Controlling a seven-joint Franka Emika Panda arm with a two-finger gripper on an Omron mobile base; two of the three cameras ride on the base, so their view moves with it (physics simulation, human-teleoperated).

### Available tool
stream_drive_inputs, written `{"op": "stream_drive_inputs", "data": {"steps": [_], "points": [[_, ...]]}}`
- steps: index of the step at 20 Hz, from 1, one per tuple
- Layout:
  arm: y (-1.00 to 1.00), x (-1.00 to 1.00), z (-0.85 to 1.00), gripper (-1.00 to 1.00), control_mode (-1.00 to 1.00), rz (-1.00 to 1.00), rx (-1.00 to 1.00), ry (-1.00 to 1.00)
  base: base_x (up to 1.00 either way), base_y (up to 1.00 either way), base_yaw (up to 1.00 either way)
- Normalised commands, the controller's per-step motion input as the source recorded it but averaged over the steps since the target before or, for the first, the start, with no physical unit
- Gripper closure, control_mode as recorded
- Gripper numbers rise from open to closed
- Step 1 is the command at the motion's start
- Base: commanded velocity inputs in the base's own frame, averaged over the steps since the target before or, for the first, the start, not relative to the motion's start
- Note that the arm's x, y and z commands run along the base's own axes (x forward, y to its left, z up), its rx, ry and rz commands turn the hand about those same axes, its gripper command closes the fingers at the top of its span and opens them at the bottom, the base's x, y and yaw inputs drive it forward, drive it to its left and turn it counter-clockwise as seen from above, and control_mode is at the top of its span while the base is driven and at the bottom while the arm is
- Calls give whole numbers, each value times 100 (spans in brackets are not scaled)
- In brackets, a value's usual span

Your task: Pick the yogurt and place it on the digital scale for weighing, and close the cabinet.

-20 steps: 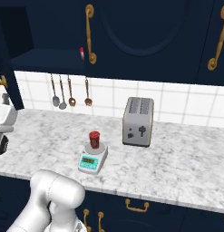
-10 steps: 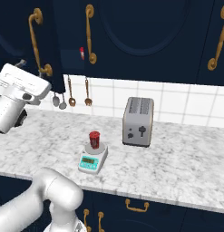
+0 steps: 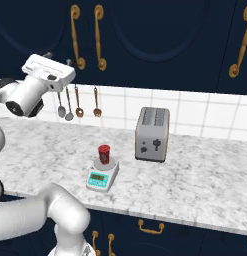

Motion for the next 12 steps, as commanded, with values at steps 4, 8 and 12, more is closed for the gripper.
{"op": "stream_drive_inputs", "data": {"steps": [4, 8, 12], "points": [[0, 85, 0, -100, -100, 0, -3, 8, 0, 0, 0], [10, 99, -22, -100, -100, 0, -6, 7, 0, 0, 0], [0, 100, -63, -100, -100, 0, -5, 24, 0, 0, 0]]}}
